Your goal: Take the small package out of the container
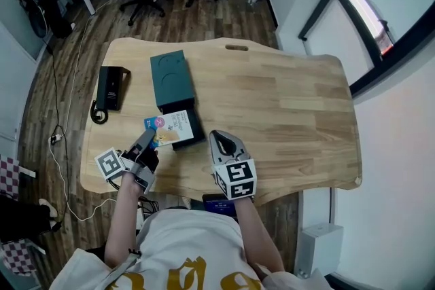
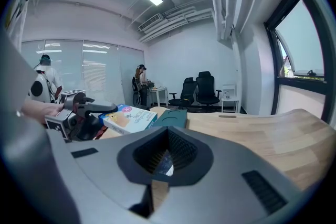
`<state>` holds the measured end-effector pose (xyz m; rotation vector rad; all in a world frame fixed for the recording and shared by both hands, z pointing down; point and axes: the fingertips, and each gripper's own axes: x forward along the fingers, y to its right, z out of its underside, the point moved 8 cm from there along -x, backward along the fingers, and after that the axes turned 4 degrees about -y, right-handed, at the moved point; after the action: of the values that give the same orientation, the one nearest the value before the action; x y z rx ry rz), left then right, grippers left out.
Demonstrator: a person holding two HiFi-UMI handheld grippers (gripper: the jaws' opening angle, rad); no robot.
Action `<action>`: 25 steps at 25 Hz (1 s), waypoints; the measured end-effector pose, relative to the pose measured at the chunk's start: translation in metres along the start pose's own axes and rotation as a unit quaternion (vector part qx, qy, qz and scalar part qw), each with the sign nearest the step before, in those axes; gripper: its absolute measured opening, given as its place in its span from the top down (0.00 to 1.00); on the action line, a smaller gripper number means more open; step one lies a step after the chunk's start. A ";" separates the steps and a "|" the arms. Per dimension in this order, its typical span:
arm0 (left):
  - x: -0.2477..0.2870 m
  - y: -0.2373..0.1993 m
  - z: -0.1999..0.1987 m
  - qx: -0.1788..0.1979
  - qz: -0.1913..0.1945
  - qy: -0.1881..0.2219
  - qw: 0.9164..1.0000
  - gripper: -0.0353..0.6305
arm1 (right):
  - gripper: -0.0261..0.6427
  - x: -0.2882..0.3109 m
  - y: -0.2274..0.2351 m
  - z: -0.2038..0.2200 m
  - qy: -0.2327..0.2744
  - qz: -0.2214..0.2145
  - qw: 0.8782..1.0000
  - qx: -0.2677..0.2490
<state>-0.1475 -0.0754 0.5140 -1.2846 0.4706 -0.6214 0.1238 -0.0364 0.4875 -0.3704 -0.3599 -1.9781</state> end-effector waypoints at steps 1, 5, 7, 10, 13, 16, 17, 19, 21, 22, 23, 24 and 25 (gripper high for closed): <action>0.000 0.001 0.001 -0.004 0.003 0.000 1.000 0.80 | 0.96 0.000 0.000 0.000 0.000 0.000 1.000 -0.001; 0.000 0.003 0.002 -0.009 0.013 -0.008 1.000 0.80 | 0.96 0.000 -0.002 -0.001 -0.001 -0.004 1.000 -0.007; 0.000 0.005 0.003 -0.007 0.016 -0.011 1.000 0.80 | 0.96 -0.002 -0.003 -0.002 0.000 -0.003 1.000 -0.007; 0.000 0.007 0.005 -0.008 0.019 -0.013 1.000 0.80 | 0.96 -0.003 -0.004 -0.001 0.003 -0.002 1.000 -0.007; -0.002 0.006 0.005 -0.010 0.019 -0.012 1.000 0.80 | 0.96 -0.002 -0.003 -0.001 0.005 -0.002 1.000 -0.005; -0.002 0.006 0.005 -0.012 0.020 -0.012 1.000 0.80 | 0.96 -0.002 -0.003 -0.002 0.005 -0.002 1.000 -0.003; -0.002 0.006 0.005 -0.012 0.020 -0.012 1.000 0.80 | 0.96 -0.003 -0.002 -0.002 0.005 -0.001 1.000 -0.003; -0.003 0.006 0.006 -0.013 0.019 -0.012 1.000 0.80 | 0.96 -0.003 -0.002 -0.002 0.006 -0.001 1.000 -0.003; -0.004 0.005 0.006 -0.014 0.018 -0.011 1.000 0.80 | 0.96 -0.003 -0.002 -0.002 0.004 -0.001 1.000 -0.003; -0.004 0.004 0.006 -0.015 0.017 -0.011 1.000 0.80 | 0.96 -0.002 -0.001 -0.001 0.002 -0.001 1.000 -0.002; -0.004 0.003 0.006 -0.015 0.017 -0.010 1.000 0.80 | 0.96 -0.002 -0.001 0.001 0.001 -0.001 1.000 -0.002; -0.004 0.003 0.005 -0.014 0.016 -0.010 1.000 0.80 | 0.96 -0.002 0.000 0.001 0.000 0.000 1.000 -0.001; -0.004 0.002 0.005 -0.013 0.015 -0.010 1.000 0.80 | 0.96 -0.002 0.001 0.002 -0.001 0.001 1.000 -0.001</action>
<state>-0.1465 -0.0690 0.5128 -1.3045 0.4817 -0.5776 0.1258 -0.0349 0.4888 -0.3739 -0.3586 -1.9767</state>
